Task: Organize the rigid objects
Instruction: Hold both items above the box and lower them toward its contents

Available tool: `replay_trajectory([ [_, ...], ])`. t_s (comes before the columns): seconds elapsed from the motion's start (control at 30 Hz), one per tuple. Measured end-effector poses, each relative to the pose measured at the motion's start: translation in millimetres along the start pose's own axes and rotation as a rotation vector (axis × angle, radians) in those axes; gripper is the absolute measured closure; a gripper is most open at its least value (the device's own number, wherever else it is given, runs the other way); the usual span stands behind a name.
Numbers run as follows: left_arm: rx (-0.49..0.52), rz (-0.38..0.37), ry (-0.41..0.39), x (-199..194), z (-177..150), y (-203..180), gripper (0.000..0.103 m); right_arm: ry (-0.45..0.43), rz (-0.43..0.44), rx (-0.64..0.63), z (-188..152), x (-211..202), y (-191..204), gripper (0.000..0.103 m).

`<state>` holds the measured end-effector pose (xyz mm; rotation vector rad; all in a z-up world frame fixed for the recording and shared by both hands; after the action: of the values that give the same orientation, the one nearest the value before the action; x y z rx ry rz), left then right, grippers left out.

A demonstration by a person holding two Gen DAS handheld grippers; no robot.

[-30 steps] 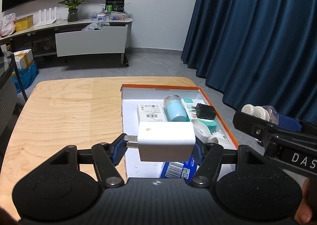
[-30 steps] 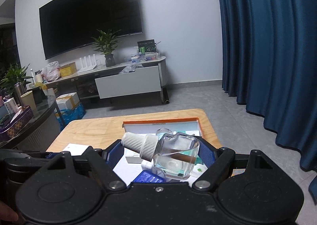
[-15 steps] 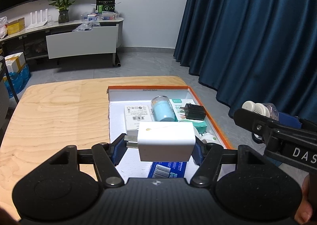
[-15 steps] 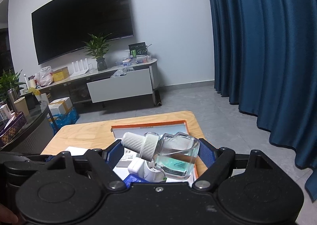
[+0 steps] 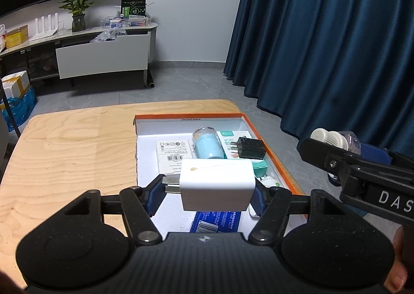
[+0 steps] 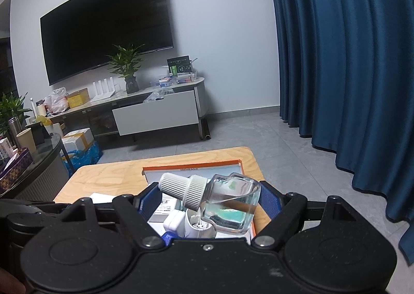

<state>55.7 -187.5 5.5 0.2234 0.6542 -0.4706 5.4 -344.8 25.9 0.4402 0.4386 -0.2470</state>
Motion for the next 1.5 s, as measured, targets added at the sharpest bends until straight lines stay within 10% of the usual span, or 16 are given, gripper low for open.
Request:
replay_trajectory([
  [1.5, -0.005, 0.016, -0.017, 9.1, 16.6, 7.3, 0.037, -0.004, 0.018, -0.018, 4.1, -3.2, 5.2, 0.008],
])
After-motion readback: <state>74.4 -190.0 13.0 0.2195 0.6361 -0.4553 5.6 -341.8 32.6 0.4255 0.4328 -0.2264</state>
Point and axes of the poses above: each gripper's, at about its wrist camera, not at the fingertips, and x roughly the way its jaws point, y to its left, z to its top, the point moved 9 cm from there along x, roughly the way its jaws point, and after that the axes turned 14 degrees about x, right-handed, at the moved point
